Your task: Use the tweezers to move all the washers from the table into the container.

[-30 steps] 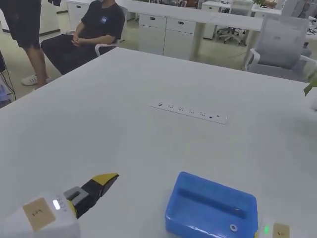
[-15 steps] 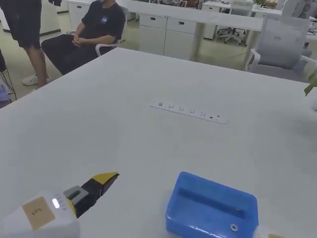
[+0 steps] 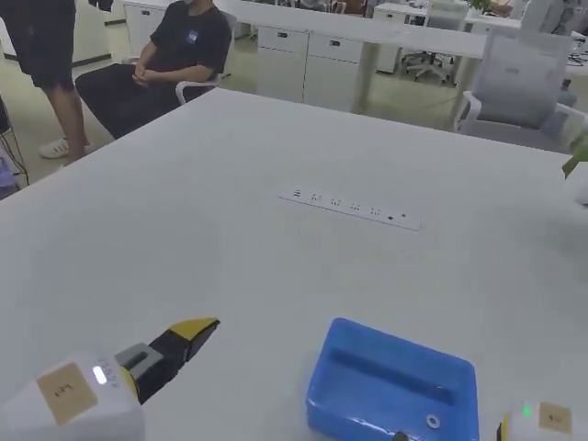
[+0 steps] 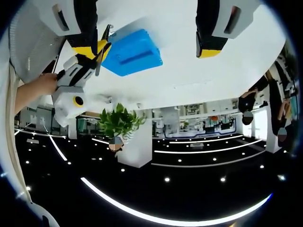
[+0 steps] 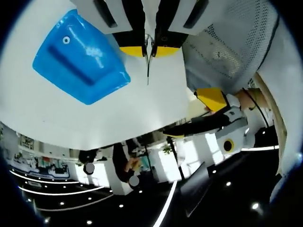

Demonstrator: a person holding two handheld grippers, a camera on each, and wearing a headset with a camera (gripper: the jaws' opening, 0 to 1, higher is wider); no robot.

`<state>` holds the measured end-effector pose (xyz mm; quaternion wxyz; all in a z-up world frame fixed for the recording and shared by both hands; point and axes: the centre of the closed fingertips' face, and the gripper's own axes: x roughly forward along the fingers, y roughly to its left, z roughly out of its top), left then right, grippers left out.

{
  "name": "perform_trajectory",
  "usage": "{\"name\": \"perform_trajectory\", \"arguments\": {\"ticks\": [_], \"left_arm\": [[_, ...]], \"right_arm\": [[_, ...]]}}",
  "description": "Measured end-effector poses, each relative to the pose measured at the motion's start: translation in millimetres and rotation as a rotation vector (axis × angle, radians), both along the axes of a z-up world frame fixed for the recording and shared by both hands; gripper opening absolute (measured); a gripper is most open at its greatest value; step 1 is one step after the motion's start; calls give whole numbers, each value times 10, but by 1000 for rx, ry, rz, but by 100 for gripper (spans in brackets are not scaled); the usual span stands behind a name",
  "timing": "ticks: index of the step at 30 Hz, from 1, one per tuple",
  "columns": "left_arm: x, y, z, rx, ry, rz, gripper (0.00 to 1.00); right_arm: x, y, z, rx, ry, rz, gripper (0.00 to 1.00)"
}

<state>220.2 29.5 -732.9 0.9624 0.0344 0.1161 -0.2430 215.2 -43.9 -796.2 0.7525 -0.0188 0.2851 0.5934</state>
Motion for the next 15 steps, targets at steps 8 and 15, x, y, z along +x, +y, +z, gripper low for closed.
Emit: {"name": "perform_trajectory", "arguments": {"ticks": [8,15], "left_arm": [[4,12,10,-7,-3,4,86],[2,10,14,-7,-4,3,86]], "right_arm": [[209,-154,209,97,78,-81,3],[420,-327,315,158,105,-155,3]]}}
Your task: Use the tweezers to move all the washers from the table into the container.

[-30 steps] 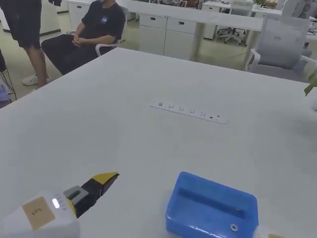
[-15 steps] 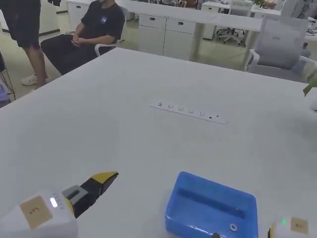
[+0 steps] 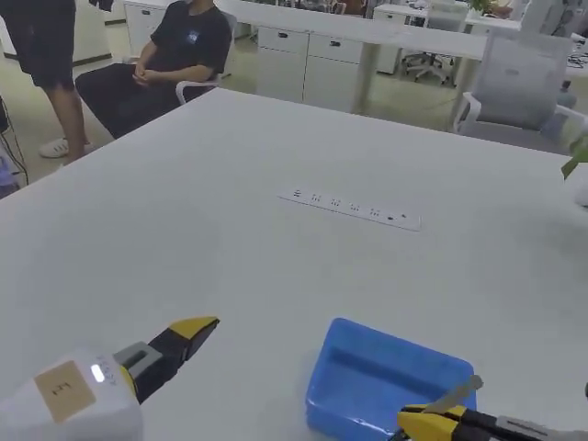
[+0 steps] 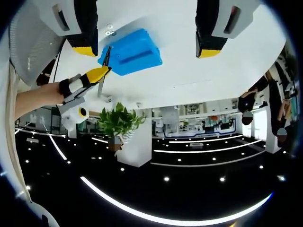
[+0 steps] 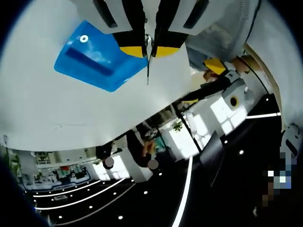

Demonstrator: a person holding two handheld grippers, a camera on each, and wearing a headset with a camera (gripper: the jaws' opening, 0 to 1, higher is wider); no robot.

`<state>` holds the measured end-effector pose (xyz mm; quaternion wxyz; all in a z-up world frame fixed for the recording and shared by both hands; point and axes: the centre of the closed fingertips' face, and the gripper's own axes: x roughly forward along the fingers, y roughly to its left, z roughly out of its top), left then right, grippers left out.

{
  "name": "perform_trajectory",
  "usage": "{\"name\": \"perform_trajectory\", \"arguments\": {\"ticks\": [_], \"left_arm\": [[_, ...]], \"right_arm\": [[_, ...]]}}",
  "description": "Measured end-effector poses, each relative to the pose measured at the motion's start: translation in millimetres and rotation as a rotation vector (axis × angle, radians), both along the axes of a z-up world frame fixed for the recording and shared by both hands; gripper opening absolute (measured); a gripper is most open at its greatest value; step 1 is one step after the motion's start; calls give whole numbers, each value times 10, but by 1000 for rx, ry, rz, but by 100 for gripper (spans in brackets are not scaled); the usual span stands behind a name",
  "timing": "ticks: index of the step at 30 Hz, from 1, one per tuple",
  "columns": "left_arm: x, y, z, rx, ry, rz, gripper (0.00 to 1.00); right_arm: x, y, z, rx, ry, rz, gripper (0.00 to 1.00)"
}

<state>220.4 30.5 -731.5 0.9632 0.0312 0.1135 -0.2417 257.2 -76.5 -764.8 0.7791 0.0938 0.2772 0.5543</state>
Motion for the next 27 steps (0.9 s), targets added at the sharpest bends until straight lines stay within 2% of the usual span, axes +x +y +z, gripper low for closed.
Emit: {"name": "perform_trajectory", "arguments": {"ticks": [4,10,18,27], "left_arm": [[1,2,-2,1,1,1,86],[-2,-9,-5,3,3,-4,85],[0,-9,-13,4,7,-5,85],[2,-17,-25,9,11,-9,85]], "right_arm": [[98,-70,51,38,18,-50,3],[215,-119,69,33,11,-90,3],[459,-200,-25,-29,-13,-160,3],[574,-235,-187,-95,-19,-171,3]]}}
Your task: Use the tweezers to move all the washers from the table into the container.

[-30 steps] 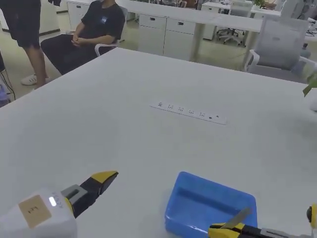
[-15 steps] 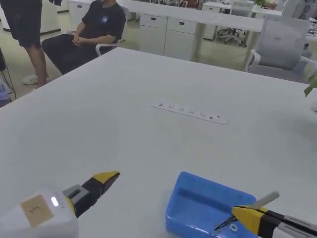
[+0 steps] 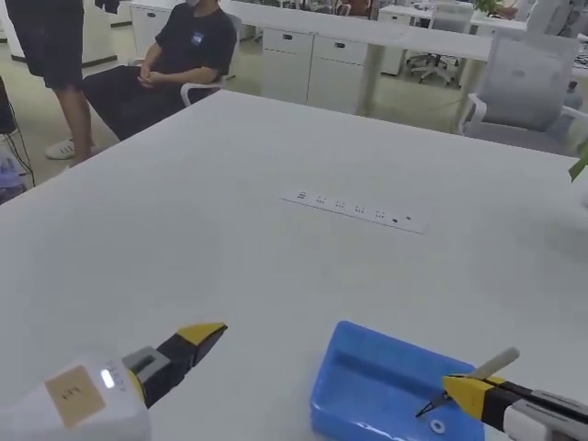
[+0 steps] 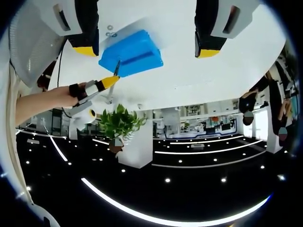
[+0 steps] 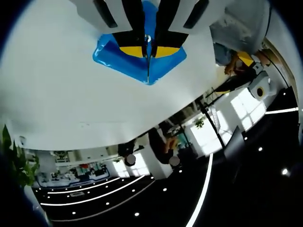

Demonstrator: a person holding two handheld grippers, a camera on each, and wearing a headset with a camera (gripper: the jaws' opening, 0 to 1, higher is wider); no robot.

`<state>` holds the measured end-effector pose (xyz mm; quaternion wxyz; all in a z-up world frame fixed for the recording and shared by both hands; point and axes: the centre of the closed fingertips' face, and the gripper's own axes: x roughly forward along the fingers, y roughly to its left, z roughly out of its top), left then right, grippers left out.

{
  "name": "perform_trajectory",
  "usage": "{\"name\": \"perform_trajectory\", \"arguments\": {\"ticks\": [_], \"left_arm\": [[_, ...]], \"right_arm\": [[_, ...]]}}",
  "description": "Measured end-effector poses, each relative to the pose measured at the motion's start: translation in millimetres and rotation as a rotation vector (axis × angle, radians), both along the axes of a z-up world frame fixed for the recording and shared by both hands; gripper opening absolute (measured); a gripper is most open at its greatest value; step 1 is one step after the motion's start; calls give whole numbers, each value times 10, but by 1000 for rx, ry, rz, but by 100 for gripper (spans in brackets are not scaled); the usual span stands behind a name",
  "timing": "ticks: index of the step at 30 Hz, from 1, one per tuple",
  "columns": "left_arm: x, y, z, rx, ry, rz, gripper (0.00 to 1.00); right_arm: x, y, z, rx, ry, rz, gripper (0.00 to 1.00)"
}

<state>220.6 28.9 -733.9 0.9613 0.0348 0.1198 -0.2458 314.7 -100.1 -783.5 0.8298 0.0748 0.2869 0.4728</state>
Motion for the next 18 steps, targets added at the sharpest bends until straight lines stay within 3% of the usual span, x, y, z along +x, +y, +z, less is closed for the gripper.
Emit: {"name": "perform_trajectory", "arguments": {"ticks": [18], "left_arm": [[-2,9,-13,3,1,2,84]], "right_arm": [[108,57,-278,-134,-17,31,3]]}}
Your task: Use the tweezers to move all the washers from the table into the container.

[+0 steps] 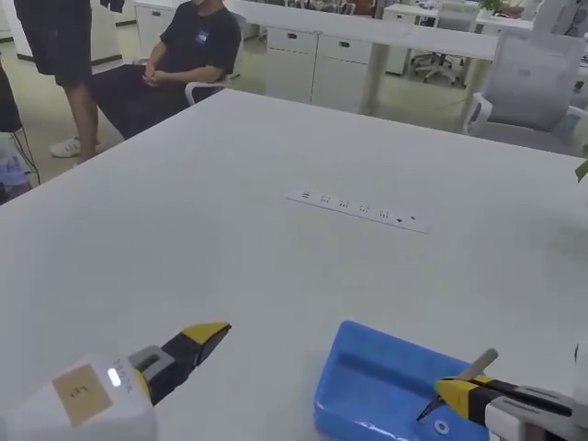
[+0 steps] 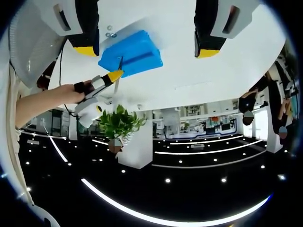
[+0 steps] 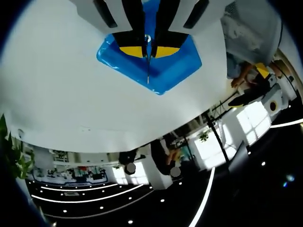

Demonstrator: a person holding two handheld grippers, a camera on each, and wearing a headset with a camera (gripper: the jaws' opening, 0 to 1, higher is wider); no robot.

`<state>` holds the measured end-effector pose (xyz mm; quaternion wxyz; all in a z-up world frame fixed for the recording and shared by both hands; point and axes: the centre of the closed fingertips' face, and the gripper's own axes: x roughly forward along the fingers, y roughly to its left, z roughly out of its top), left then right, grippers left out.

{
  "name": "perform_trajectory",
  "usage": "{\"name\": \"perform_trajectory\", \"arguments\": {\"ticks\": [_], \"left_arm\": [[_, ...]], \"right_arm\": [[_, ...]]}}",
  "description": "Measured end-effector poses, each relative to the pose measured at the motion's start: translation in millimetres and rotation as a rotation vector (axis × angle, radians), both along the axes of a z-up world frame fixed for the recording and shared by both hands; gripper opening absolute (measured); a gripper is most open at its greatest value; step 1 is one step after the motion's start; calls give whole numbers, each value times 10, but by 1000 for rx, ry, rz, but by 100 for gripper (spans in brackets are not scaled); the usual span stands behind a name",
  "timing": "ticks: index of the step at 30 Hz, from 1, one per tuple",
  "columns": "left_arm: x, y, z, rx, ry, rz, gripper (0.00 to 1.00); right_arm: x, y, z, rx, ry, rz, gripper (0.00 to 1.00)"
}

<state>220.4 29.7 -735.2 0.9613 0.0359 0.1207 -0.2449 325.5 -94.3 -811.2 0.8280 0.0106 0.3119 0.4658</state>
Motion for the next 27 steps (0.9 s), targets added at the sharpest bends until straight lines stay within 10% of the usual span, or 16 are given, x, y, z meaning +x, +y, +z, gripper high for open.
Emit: {"name": "perform_trajectory", "arguments": {"ticks": [27], "left_arm": [[1,-12,44,-23,-13,-4,85]], "right_arm": [[19,3,-15,-94,-94,77,4]]}}
